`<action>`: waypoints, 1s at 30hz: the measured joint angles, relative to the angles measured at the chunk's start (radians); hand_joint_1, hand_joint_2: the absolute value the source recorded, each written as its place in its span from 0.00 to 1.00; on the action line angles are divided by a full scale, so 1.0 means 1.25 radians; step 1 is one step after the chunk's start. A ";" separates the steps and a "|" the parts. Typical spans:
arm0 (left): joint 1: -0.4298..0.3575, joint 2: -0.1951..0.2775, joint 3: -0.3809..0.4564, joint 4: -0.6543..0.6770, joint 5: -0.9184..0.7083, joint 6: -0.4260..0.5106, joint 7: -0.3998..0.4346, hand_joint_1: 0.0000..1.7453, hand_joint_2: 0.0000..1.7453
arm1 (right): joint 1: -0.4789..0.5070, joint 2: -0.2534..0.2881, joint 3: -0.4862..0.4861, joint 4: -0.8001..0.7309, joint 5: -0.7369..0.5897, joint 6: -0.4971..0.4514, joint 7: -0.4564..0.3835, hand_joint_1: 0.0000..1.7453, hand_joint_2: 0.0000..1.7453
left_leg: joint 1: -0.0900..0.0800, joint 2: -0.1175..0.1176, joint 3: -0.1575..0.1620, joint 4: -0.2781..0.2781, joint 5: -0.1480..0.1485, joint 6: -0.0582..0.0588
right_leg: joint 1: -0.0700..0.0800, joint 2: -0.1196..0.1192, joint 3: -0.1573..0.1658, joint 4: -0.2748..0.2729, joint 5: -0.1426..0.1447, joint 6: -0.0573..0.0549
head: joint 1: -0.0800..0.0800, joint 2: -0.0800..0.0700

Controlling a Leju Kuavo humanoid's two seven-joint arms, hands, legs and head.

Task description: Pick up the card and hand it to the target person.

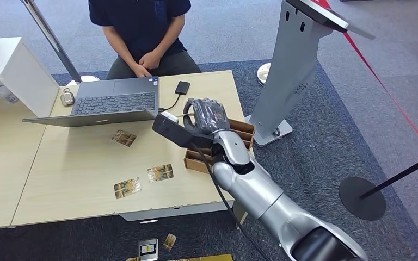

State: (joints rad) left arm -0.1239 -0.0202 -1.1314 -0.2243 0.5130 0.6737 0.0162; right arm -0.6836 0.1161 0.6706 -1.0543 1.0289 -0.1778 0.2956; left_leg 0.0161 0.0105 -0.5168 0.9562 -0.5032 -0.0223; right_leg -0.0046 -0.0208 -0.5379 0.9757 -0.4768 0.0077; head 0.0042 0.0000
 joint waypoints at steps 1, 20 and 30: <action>0.000 0.000 0.000 0.000 0.000 0.000 -0.001 0.00 0.00 | 0.002 -0.003 0.000 -0.019 -0.030 0.012 -0.004 0.92 1.00 | 0.000 0.000 0.000 0.000 0.000 0.000 | 0.000 0.000 0.000 0.000 0.000 0.000 | 0.000 0.000; -0.010 0.000 0.000 0.000 -0.017 -0.004 0.017 0.00 0.00 | -0.018 0.058 0.039 0.097 -0.359 0.080 -0.123 0.90 1.00 | 0.000 -0.001 -0.001 0.000 0.000 0.000 | 0.000 0.000 0.000 0.000 0.000 0.000 | 0.000 0.000; -0.021 0.000 -0.004 0.000 -0.032 -0.017 0.027 0.00 0.00 | -0.047 0.127 0.054 0.301 -0.418 -0.013 -0.136 0.23 1.00 | 0.000 0.000 -0.001 0.000 0.000 0.000 | 0.000 0.000 0.000 0.000 0.000 0.000 | 0.000 0.000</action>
State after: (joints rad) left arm -0.1497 -0.0202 -1.1358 -0.2243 0.4731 0.6528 0.0504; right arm -0.7419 0.2742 0.7379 -0.6784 0.5068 -0.1942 0.1261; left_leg 0.0164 0.0099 -0.5179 0.9559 -0.5032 -0.0223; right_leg -0.0043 -0.0209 -0.5380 0.9758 -0.4770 0.0077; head 0.0042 0.0000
